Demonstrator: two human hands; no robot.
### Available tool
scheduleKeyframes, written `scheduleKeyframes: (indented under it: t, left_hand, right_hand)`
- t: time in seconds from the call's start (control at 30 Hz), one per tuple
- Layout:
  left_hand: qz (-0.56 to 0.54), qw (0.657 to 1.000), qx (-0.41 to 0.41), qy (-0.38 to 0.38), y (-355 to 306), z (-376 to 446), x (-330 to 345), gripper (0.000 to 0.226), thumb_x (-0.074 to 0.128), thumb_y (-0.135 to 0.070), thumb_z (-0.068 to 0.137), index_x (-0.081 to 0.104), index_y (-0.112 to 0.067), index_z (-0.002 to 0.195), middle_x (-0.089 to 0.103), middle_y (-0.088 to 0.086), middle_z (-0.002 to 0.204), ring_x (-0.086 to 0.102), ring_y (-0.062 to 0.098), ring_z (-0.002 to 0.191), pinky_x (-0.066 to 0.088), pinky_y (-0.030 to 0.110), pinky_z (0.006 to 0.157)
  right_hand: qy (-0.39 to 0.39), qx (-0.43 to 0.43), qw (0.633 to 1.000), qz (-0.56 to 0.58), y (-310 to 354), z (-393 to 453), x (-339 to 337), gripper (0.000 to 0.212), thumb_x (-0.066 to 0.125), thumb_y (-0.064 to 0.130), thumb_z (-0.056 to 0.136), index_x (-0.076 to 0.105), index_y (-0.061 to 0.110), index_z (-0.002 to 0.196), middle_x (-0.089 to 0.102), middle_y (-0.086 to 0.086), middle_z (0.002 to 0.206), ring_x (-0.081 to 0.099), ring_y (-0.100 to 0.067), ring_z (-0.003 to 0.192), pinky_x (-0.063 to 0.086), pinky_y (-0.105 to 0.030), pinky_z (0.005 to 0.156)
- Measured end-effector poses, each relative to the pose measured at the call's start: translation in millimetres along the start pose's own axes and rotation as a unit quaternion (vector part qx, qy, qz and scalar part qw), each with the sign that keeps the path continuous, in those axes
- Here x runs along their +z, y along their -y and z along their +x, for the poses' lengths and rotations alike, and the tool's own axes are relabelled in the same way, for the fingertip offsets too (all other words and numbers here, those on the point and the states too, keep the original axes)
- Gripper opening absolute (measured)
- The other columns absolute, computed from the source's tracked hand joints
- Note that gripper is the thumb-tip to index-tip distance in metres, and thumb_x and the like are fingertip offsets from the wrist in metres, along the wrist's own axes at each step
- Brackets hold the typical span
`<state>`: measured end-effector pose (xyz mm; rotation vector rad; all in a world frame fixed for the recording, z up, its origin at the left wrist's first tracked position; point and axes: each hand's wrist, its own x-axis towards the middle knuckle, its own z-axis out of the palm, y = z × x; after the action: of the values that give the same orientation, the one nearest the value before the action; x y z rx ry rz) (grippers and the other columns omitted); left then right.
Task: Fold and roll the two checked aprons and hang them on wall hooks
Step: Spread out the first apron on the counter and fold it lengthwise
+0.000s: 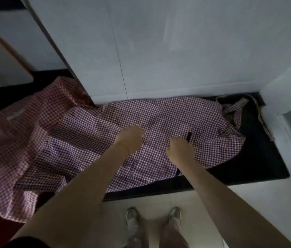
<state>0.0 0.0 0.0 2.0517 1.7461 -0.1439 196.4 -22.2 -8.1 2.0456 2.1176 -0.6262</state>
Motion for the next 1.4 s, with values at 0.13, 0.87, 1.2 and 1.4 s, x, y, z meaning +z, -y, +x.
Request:
scheduleKeyframes:
  t: [0.13, 0.87, 1.2, 1.4]
  left_hand:
    - [0.013, 0.998, 0.025, 0.064, 3.3, -0.4, 30.2, 0.053, 0.053, -0.025, 0.096, 0.041, -0.027, 0.147, 0.033, -0.001, 0.156, 0.035, 0.021, 0.14, 0.031, 0.037, 0.116]
    - [-0.007, 0.998, -0.026, -0.06, -13.8, -29.1, -14.6, 0.017, 0.048, -0.021, 0.098, 0.062, -0.013, 0.101, 0.062, 0.004, 0.103, 0.06, 0.024, 0.098, 0.04, 0.029, 0.076]
    - [-0.135, 0.972, -0.005, -0.19, -53.8, -59.7, -158.6, 0.016, 0.063, -0.031, 0.092, 0.065, -0.016, 0.098, 0.069, 0.005, 0.096, 0.062, 0.025, 0.091, 0.051, 0.035, 0.079]
    - [-0.178, 0.955, -0.001, -0.236, -82.8, -93.7, -241.2, 0.02, 0.066, -0.027, 0.09, 0.077, -0.011, 0.091, 0.073, 0.006, 0.095, 0.064, 0.019, 0.083, 0.051, 0.028, 0.079]
  right_hand:
    - [-0.033, 0.034, 0.998, -0.047, -8.0, -8.3, 26.3, 0.052, 0.063, 0.05, 0.087, 0.045, 0.017, 0.122, 0.051, -0.008, 0.123, 0.054, -0.026, 0.112, 0.05, -0.04, 0.089]
    - [-0.108, -0.033, 0.993, 0.025, -34.8, -27.5, -12.9, 0.018, 0.065, 0.033, 0.091, 0.061, 0.017, 0.087, 0.061, 0.003, 0.086, 0.057, -0.016, 0.083, 0.053, -0.035, 0.073]
    - [-0.274, -0.082, 0.952, 0.108, -18.3, -40.1, -208.1, 0.013, 0.052, 0.009, 0.097, 0.046, 0.009, 0.086, 0.05, -0.01, 0.077, 0.049, -0.025, 0.072, 0.03, -0.034, 0.059]
    - [-0.365, -0.104, 0.921, 0.087, -12.4, -66.8, -315.6, 0.005, 0.059, 0.005, 0.092, 0.059, 0.001, 0.088, 0.062, -0.014, 0.087, 0.056, -0.028, 0.078, 0.04, -0.034, 0.065]
